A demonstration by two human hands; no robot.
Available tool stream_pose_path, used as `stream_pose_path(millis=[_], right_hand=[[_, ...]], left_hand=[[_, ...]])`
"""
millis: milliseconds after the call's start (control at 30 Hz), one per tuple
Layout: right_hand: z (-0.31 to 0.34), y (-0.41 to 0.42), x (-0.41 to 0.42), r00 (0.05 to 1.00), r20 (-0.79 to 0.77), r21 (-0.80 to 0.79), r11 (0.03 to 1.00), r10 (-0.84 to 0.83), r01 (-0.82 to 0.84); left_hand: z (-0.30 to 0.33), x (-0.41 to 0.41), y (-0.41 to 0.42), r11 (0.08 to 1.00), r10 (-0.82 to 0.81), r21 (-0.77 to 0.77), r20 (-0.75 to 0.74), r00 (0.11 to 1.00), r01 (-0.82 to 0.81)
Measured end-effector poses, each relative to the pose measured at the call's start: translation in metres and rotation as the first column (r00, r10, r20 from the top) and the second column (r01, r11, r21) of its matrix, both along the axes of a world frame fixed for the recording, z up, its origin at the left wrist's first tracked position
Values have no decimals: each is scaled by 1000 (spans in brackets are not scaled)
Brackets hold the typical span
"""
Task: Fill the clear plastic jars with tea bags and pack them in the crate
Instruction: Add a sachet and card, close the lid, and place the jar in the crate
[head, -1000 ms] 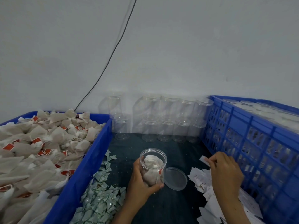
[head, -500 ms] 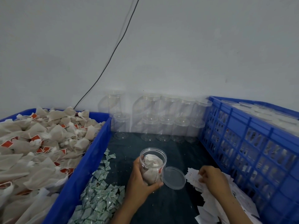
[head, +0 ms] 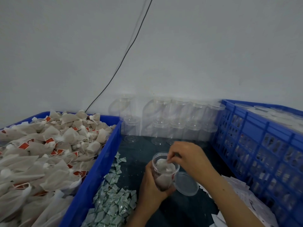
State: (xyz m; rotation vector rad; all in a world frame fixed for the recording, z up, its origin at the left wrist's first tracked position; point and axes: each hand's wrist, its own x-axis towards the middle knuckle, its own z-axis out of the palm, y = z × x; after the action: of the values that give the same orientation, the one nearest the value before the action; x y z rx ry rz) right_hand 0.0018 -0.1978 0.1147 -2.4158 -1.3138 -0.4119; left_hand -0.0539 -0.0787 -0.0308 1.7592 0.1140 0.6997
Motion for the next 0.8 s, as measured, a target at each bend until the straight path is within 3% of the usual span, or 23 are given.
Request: stream_pose_path(millis=[67,133,333,433,500,567,633,700,800], right_hand=[[2,17,1,1000,2,-275,961,-22,22],[1,33,3,999,-29,-436,900,-22,7],[-3,37,6,981,-195,-512,854,-7,-96],[3,19,11,948,-314,-309,939,50,-152],[2,-2,17,918,-383,51,994,105,-93],[-13,-28,26,931,-354,412,909,94,65],[-39,-46,34,929,-365,514,817,-65,260],[-71,-54,41,866,-458,337,863,-200,377],[-115,-55,46,777,-558,-86,952,-291,295]], left_hand=[[1,-1,-1,1000,-3,4,4,1000,3],[2,-2,-1,1000,-5,5,11,1000,5],[2,-3,0,999,-15,35,12,1000,15],[0,-2,1,1000,-5,21,6,1000,5],[-1,-2,1,1000,10,21,19,1000,-10],[-1,-2,0,999,26,23,32,999,-26],[-1,-2,0,1000,23,4,31,999,-23],[-2,-1,1,1000,23,2,26,999,-23],[-3,0,1,999,26,18,12,1000,-26]])
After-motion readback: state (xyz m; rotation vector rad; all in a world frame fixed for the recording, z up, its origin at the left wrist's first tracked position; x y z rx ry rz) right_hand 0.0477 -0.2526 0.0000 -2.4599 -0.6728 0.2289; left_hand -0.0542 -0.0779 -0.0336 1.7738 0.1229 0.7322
